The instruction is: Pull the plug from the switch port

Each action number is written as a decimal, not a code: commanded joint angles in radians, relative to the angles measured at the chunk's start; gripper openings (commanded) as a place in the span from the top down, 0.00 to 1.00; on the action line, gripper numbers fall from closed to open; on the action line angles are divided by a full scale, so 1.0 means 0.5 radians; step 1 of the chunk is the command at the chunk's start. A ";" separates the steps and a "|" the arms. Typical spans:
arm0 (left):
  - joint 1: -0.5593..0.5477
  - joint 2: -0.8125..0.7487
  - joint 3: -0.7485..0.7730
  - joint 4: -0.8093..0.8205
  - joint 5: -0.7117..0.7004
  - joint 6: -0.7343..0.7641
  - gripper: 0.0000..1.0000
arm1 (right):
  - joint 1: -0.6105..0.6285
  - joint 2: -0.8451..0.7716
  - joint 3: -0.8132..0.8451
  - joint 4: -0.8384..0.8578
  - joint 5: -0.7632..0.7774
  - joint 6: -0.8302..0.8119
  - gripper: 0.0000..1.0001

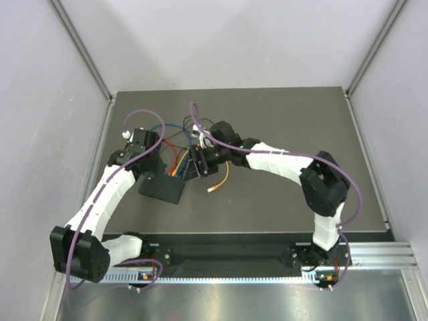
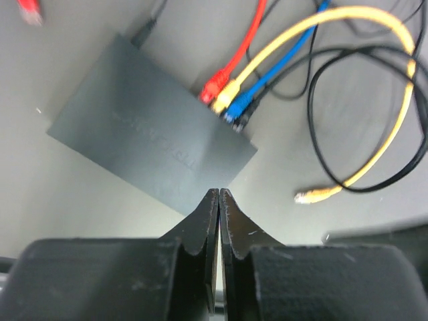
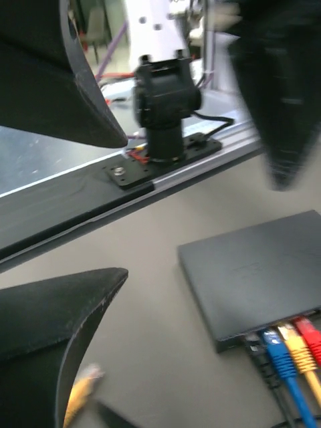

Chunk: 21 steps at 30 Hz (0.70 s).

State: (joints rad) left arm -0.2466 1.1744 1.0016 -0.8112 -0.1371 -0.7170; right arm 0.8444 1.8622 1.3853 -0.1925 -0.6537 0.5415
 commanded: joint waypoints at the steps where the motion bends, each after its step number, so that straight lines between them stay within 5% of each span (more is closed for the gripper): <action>1: -0.004 -0.014 -0.089 -0.013 0.121 -0.036 0.94 | 0.042 0.193 0.202 0.232 -0.073 0.208 0.30; 8: 0.110 0.231 0.003 -0.151 0.161 0.170 1.00 | 0.045 0.540 0.463 0.287 -0.018 0.377 0.46; 21: 0.144 0.219 -0.377 0.156 0.474 -0.054 1.00 | -0.063 0.647 0.298 0.369 0.062 0.423 0.52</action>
State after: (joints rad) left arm -0.1844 1.2720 0.8272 -0.8001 0.0498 -0.6899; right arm 0.8288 2.1769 1.5566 -0.0868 -0.6224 0.7456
